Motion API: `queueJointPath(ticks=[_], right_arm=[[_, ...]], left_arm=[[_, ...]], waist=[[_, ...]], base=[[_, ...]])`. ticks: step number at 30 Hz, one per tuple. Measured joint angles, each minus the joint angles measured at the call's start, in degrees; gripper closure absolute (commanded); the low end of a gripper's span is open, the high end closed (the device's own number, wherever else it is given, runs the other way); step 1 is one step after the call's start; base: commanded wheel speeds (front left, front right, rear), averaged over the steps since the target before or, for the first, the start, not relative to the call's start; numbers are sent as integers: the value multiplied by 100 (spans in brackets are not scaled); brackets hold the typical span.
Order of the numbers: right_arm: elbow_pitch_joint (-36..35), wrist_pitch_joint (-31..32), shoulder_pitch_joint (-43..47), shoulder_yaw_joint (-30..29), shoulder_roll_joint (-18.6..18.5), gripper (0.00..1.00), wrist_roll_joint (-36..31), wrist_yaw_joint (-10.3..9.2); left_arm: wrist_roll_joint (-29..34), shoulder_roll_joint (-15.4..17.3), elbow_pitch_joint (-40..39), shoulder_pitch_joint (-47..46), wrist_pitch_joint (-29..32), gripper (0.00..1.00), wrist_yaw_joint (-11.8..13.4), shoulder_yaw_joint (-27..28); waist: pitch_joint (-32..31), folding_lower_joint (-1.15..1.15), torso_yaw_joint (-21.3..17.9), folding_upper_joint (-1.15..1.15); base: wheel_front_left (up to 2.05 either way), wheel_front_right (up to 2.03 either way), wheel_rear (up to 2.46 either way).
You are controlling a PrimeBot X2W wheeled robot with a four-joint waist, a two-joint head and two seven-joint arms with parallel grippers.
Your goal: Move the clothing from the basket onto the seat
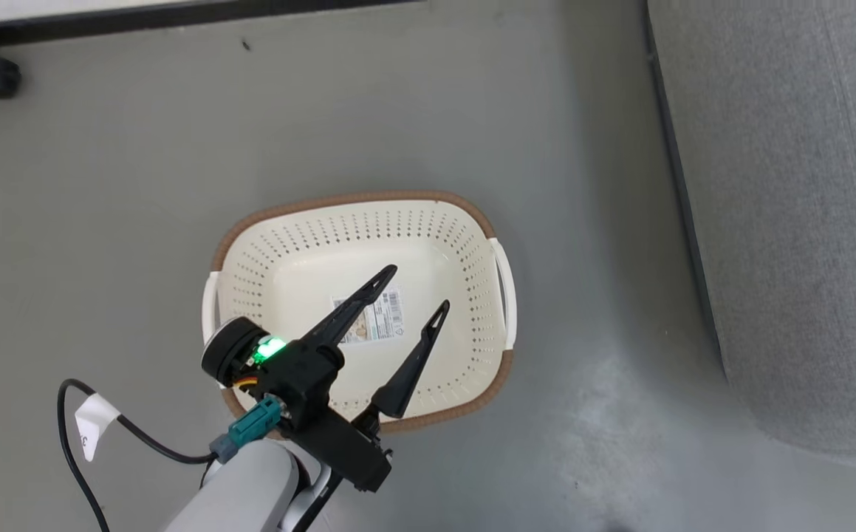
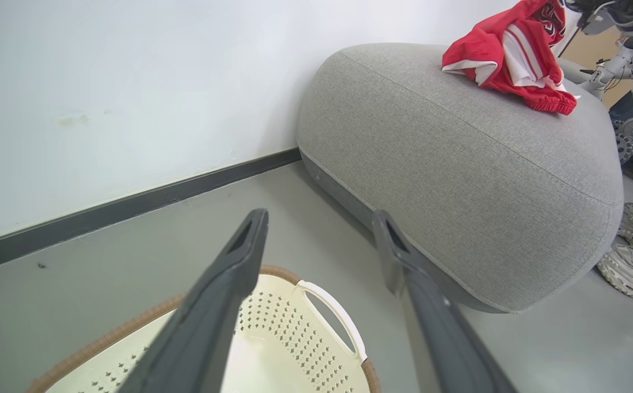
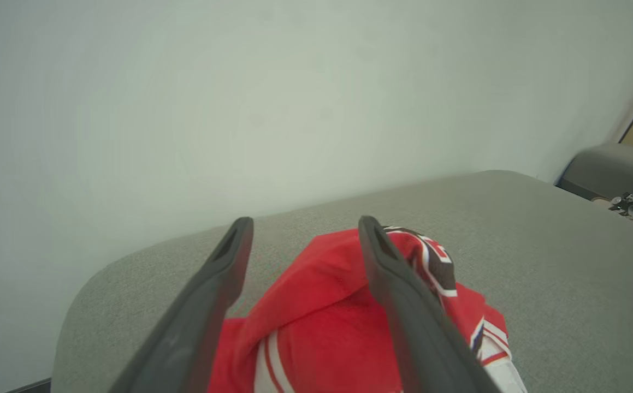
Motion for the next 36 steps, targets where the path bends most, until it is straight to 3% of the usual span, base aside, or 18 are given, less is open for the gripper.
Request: queueJointPath(ticks=[7, 15, 27, 36], right_arm=[[-247, 0, 406, 358, 654, 0, -56, 53], [-969, 0, 1351, 811, 1770, 0, -265, 54], [-1791, 0, 2397, 1210, 2335, 0, -276, 130], [-2104, 0, 2723, 1575, 2530, 0, -163, 178]], left_arm=[[-87, -240, 336, 114, 0, 0, 0, 221], [-140, -385, 710, 361, 0, 0, 30, 605], [-145, -472, 998, 800, 0, 0, 218, 1069], [-145, -468, 1094, 936, 1, 0, 379, 1502]], waist=[[-477, 0, 186, 0], [-1049, 0, 424, 0], [-1838, 0, 785, 0], [-2215, 0, 982, 0]], base=[[0, 0, 0], [0, 0, 0], [0, 0, 0], [0, 0, 0]])
